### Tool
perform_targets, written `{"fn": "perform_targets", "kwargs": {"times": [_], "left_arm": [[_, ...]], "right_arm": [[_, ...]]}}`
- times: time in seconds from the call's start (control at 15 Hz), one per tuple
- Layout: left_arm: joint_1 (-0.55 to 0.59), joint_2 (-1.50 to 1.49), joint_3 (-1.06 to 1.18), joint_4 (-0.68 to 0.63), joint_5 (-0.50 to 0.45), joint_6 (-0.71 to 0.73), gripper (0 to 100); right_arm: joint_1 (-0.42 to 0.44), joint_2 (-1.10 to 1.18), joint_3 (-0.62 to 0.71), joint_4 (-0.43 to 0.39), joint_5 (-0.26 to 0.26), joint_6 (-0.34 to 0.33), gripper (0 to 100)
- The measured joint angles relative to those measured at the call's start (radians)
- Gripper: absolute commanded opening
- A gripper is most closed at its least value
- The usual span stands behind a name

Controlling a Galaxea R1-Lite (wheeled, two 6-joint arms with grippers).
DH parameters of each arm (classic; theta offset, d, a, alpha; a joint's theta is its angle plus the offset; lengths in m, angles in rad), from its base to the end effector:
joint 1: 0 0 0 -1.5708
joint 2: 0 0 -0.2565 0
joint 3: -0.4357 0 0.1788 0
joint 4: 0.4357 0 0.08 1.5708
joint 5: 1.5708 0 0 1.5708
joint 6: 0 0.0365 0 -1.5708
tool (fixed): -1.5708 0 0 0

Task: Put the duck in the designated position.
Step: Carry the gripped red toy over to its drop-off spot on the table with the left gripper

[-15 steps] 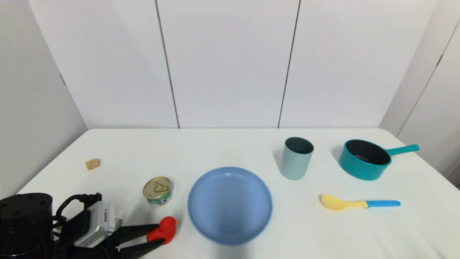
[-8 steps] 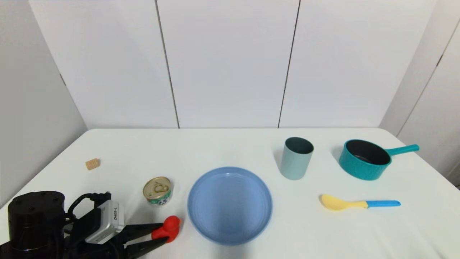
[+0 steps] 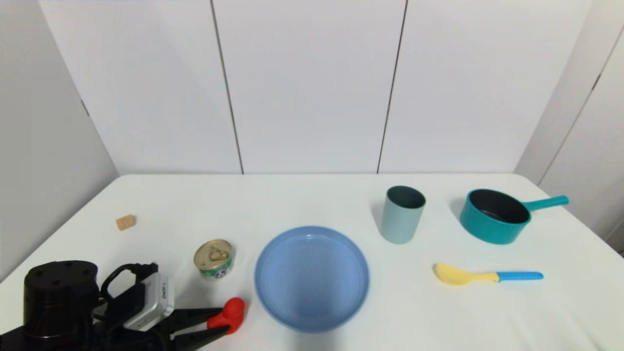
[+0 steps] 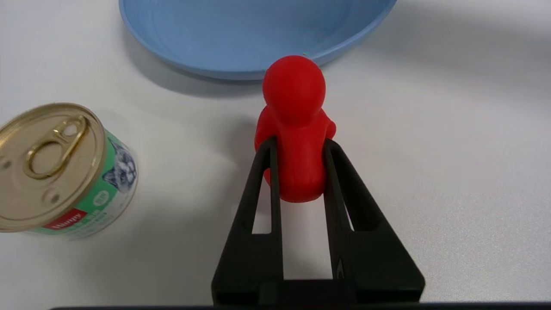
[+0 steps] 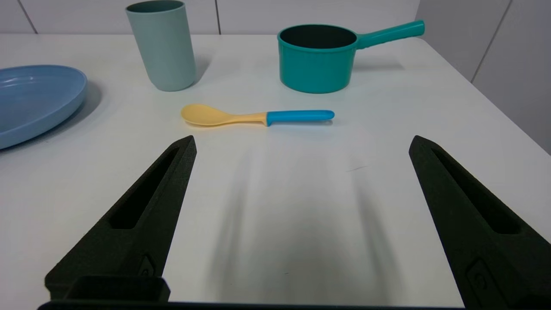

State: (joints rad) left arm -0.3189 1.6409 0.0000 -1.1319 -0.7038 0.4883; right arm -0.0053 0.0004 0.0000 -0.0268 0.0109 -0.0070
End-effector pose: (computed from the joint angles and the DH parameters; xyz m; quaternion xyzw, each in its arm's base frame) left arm 0.1598 -0.0776 0.0363 0.1573 0.1253 -0.5193 0.8306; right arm 0.0221 0.0003 0.0786 -0.0036 -0.0132 0.0028 0.9999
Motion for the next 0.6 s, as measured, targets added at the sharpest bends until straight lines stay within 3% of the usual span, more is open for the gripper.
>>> {"fn": "perform_targets", "kwargs": {"times": [0.6], "left_arm": [[0.001, 0.01, 0.0, 0.023, 0.0, 0.001, 0]], "right_arm": [[0.0, 0.0, 0.0, 0.0, -0.001, 0.0, 100]]}}
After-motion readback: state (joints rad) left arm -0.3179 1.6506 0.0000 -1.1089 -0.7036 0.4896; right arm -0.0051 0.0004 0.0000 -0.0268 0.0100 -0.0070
